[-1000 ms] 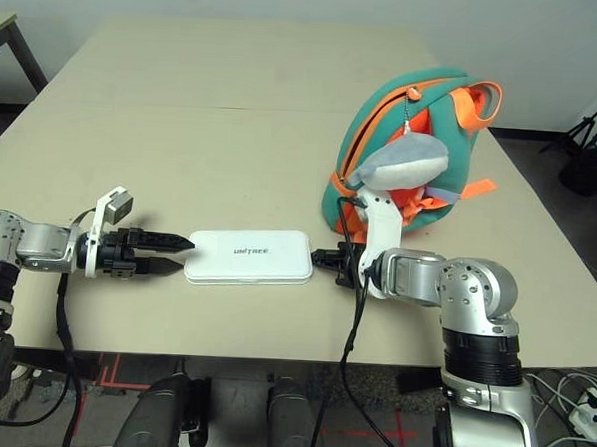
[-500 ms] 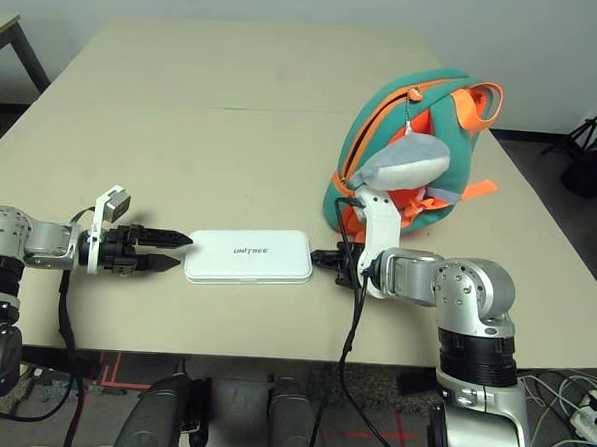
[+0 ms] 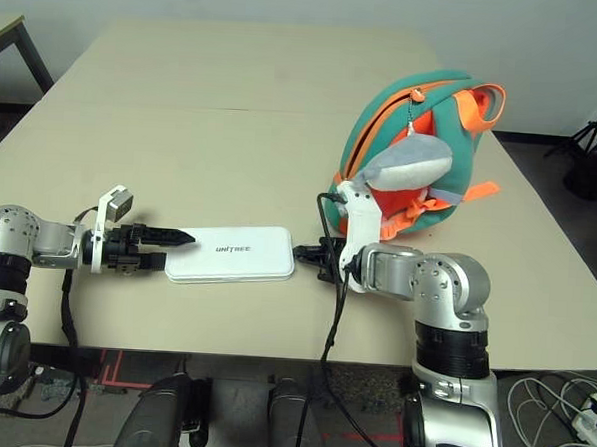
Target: Put the pencil case into the backpack and zip it.
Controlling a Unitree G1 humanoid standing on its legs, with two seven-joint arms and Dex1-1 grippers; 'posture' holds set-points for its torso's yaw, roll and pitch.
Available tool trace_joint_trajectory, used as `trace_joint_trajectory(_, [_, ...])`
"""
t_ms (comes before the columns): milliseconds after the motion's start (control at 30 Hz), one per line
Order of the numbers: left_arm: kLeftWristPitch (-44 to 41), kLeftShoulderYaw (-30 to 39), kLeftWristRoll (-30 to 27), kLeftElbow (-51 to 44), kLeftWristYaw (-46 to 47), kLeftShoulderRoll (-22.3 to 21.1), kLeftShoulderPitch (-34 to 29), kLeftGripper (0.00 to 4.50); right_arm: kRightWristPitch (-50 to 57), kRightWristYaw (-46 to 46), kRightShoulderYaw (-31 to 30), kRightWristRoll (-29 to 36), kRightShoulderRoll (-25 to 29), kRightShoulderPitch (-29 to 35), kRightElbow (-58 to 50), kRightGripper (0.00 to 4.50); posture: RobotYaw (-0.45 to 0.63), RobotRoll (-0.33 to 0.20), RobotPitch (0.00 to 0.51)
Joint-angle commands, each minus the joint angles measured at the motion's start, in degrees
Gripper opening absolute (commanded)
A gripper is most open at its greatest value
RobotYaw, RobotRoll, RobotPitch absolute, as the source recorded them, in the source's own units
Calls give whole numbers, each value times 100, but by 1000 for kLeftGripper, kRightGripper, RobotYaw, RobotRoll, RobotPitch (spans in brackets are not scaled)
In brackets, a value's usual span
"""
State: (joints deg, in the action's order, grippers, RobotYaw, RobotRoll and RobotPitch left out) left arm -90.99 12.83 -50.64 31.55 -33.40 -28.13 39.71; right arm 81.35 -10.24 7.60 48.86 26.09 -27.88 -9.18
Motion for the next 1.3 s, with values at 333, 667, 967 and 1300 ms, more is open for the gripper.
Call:
trace_joint_trajectory(333, [-151, -319, 181, -293, -231, -43, -317, 2905, -30, -335, -119, -370, -172, -124, -43, 0, -18, 0, 108])
trace_joint_trajectory(667, [-151, -119, -45, -914, -620, -294, -231, 1407, -482, -856, 86, -394, -59, -260, -381, 1222, -12, 0, 100])
trace_joint_trajectory(967, [-151, 170, -941, -1641, -373, -892, -105, 1356, 1093, -1624, 2029, 1939, 1397, 140, -1779, 4082, -27, 0, 124])
trace_joint_trajectory(1300, [-151, 711, -1162, -1668, 391, -506, 46, 1356, 644, -1007, 4043, 4993, 4428, 2723, -1183, 4500, -120, 0, 159])
